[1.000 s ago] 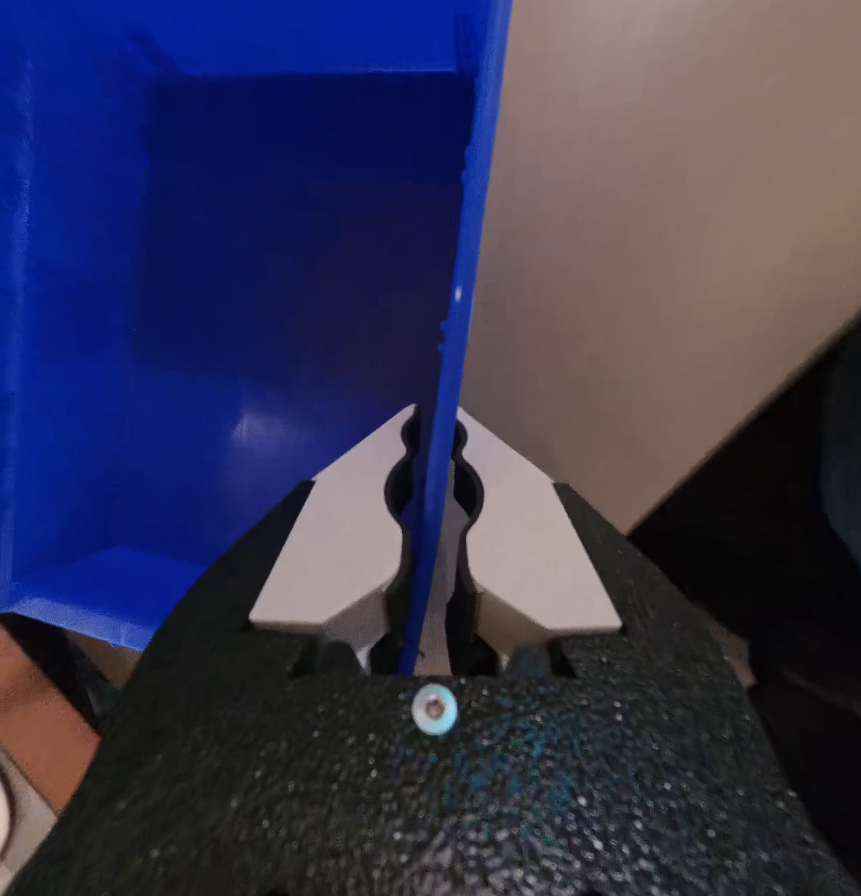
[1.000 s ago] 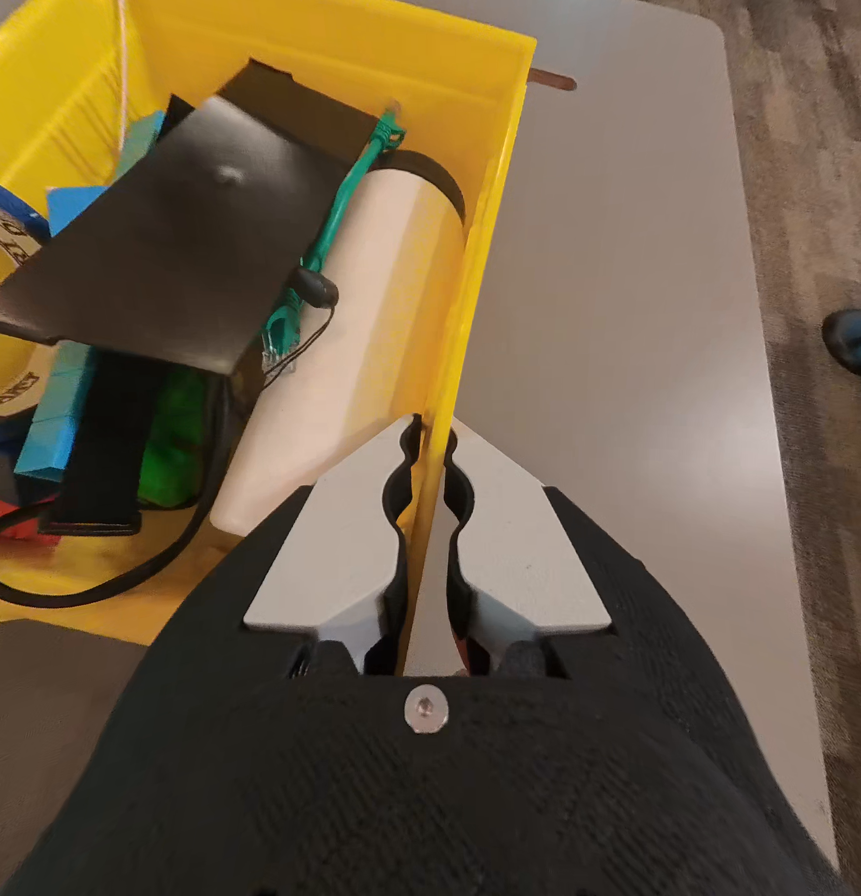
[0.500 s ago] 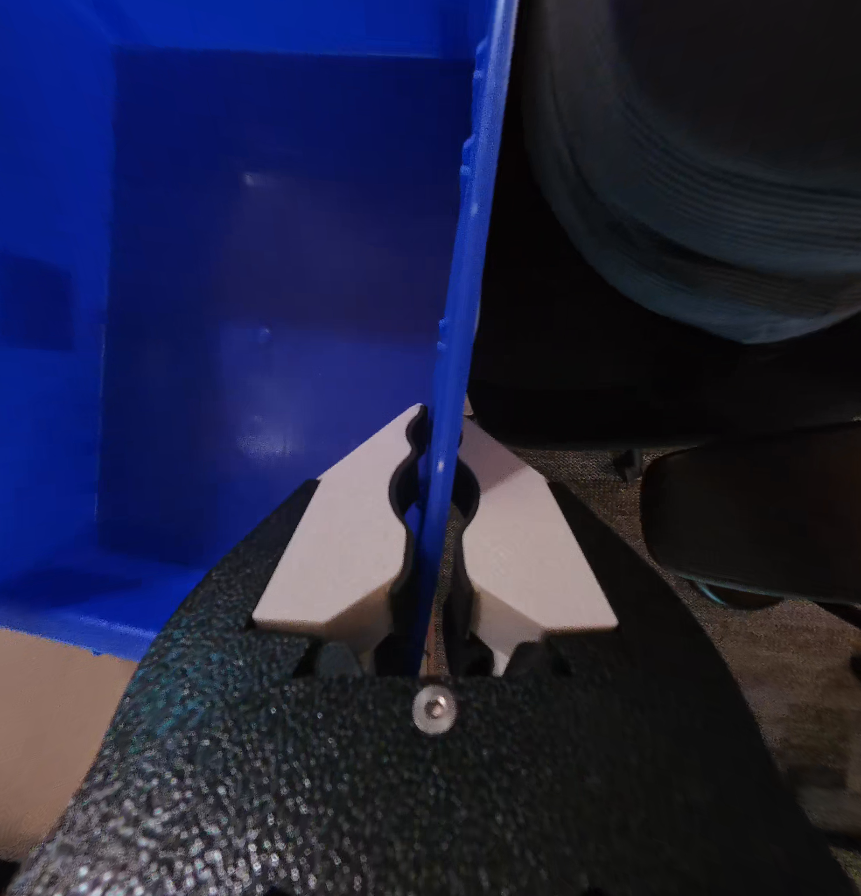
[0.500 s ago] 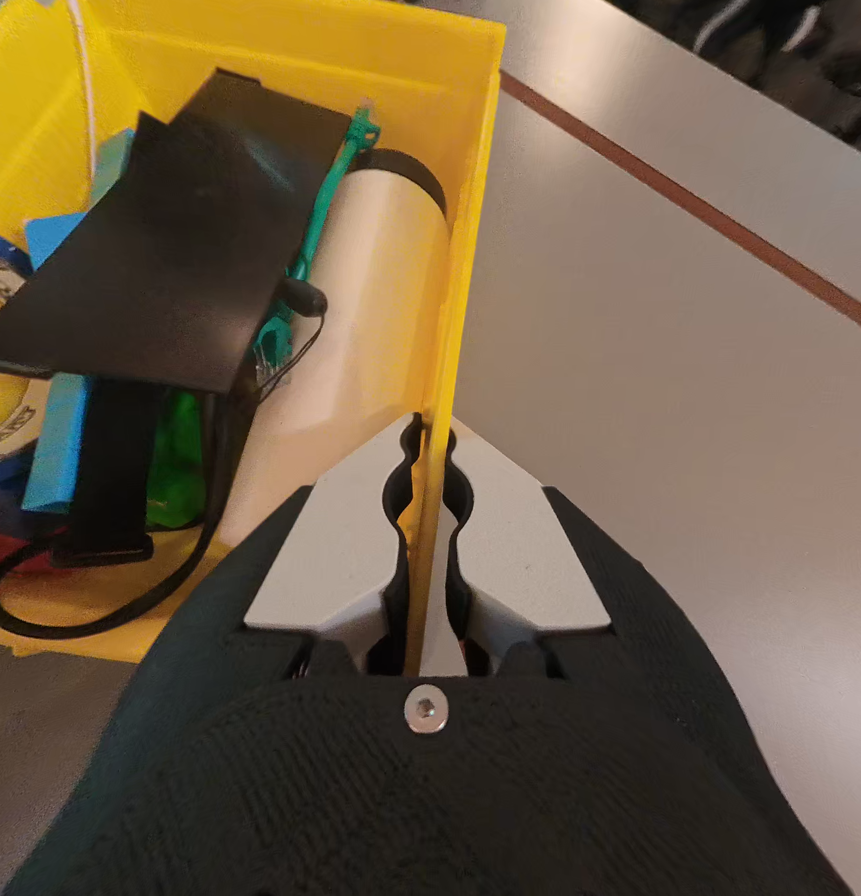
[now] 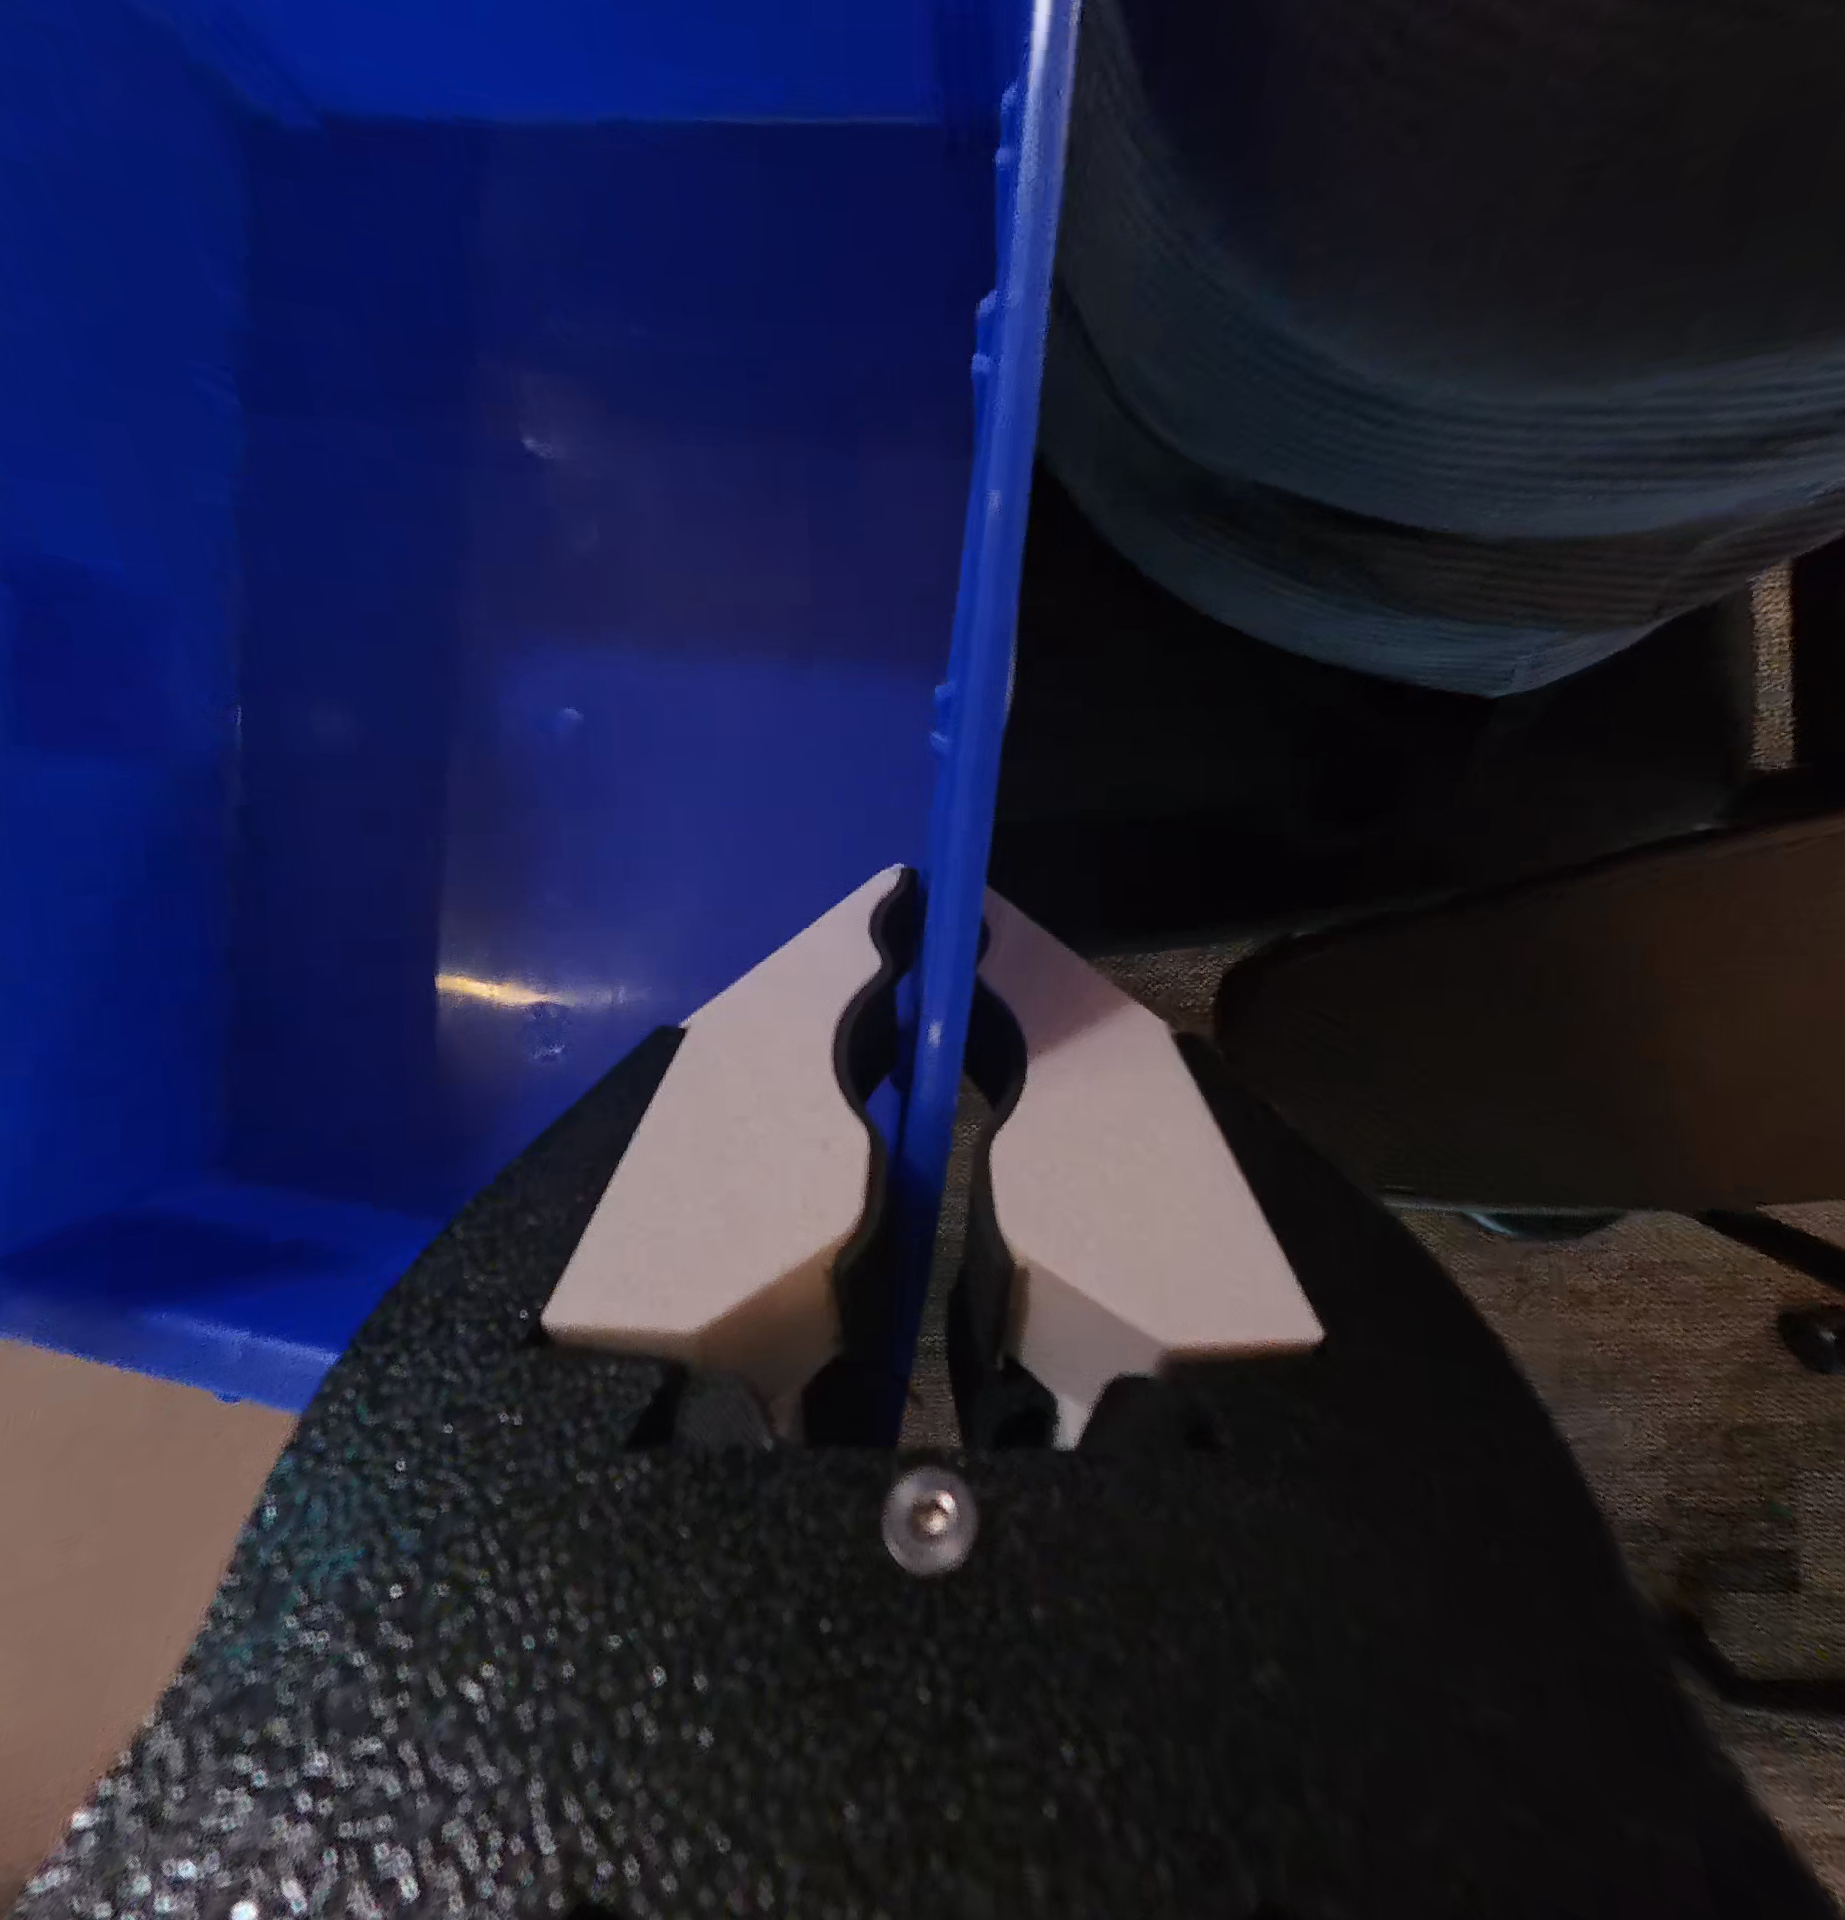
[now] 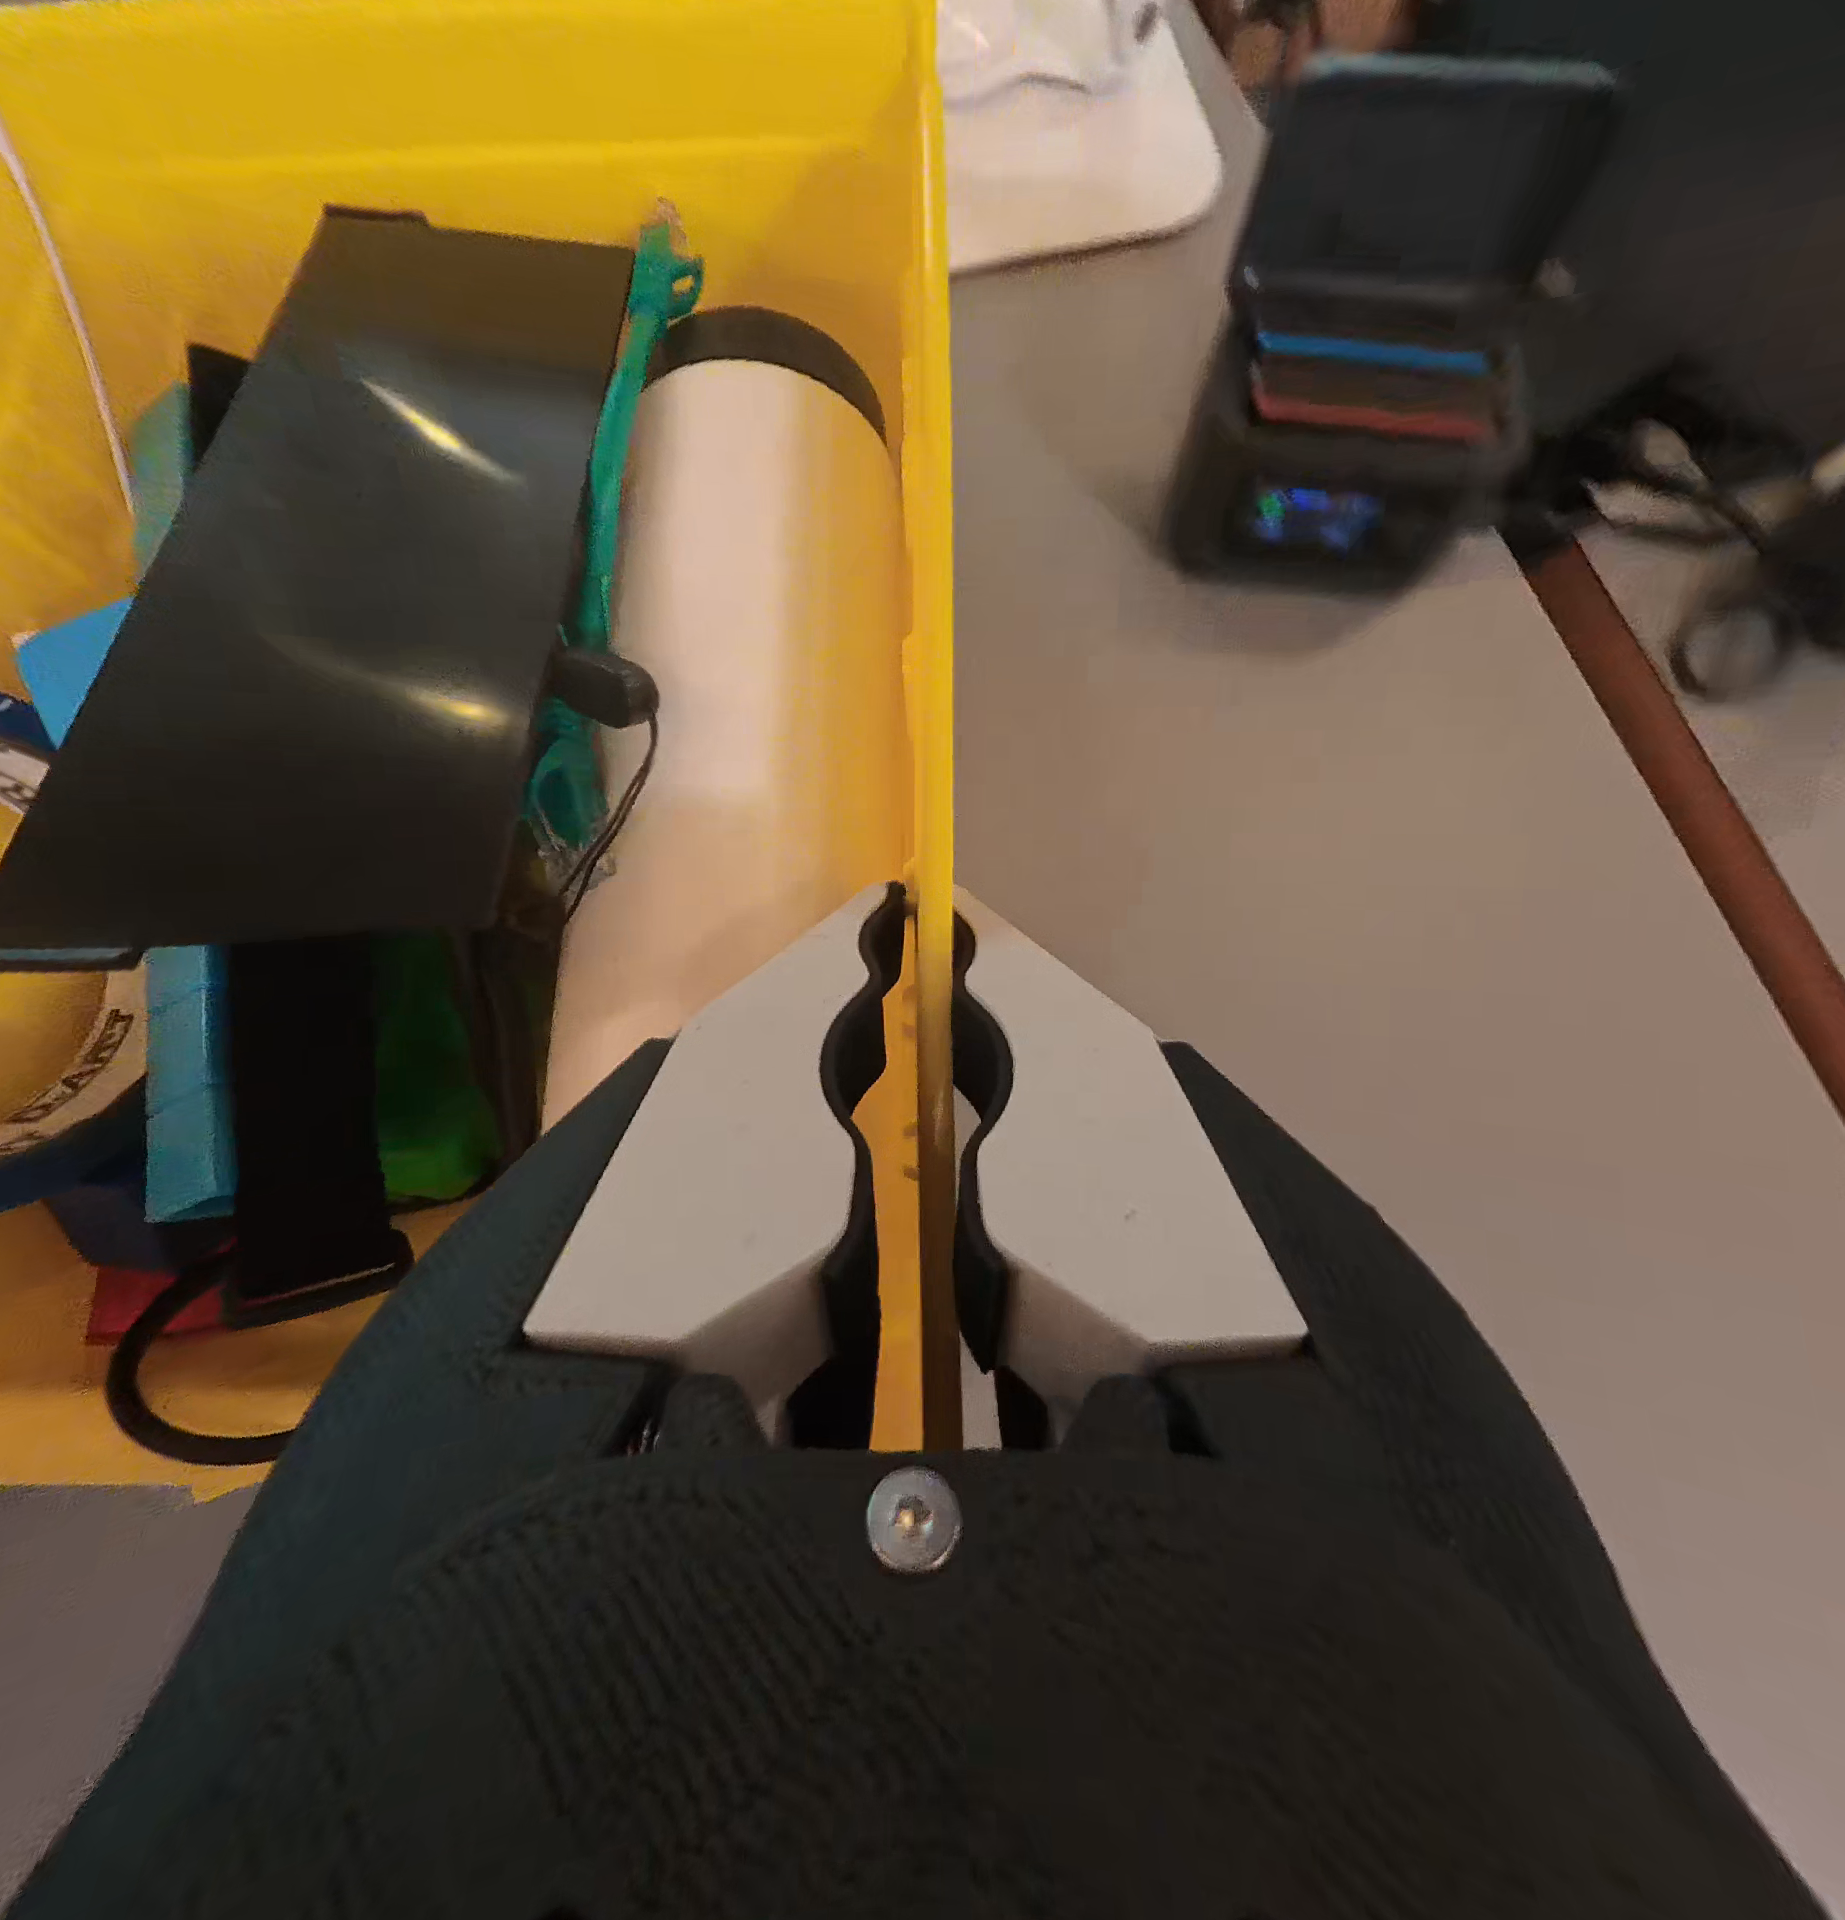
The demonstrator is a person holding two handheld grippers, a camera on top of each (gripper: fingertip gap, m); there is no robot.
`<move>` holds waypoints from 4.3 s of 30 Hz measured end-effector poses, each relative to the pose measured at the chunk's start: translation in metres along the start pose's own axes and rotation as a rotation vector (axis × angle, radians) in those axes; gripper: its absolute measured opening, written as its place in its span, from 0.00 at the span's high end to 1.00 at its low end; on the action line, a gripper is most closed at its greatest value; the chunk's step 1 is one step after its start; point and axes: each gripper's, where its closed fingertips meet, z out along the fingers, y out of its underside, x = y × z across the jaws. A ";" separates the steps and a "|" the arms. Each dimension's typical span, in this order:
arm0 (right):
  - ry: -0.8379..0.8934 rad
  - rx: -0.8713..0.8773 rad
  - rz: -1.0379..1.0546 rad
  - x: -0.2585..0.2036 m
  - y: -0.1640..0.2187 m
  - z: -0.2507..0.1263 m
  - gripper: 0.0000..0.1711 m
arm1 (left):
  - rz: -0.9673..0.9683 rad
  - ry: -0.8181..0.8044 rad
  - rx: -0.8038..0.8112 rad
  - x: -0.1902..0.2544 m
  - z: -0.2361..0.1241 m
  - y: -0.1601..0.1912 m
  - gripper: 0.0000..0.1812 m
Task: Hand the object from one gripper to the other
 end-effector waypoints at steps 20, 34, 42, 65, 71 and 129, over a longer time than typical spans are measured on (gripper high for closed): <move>0.048 0.382 -0.075 -0.077 -0.128 0.008 0.70 | -0.035 0.089 -0.037 0.031 -0.085 -0.087 0.98; 1.143 1.012 0.378 -0.128 0.108 -0.459 0.70 | 0.289 0.087 0.100 -0.163 -0.001 -0.308 0.98; 1.202 0.942 0.420 -0.150 0.148 -0.476 0.69 | 0.017 -0.108 -0.019 -0.270 0.154 -0.392 0.98; 0.926 0.643 0.602 -0.070 0.170 -0.369 0.75 | -0.360 -0.254 0.277 -0.284 0.237 -0.495 0.16; 0.900 0.518 0.659 -0.073 0.186 -0.355 0.63 | -0.363 -0.685 0.476 -0.331 0.130 -0.444 0.20; 1.015 0.342 0.154 -0.071 0.084 -0.274 0.85 | -0.926 -1.044 -0.099 -0.167 0.011 -0.042 0.78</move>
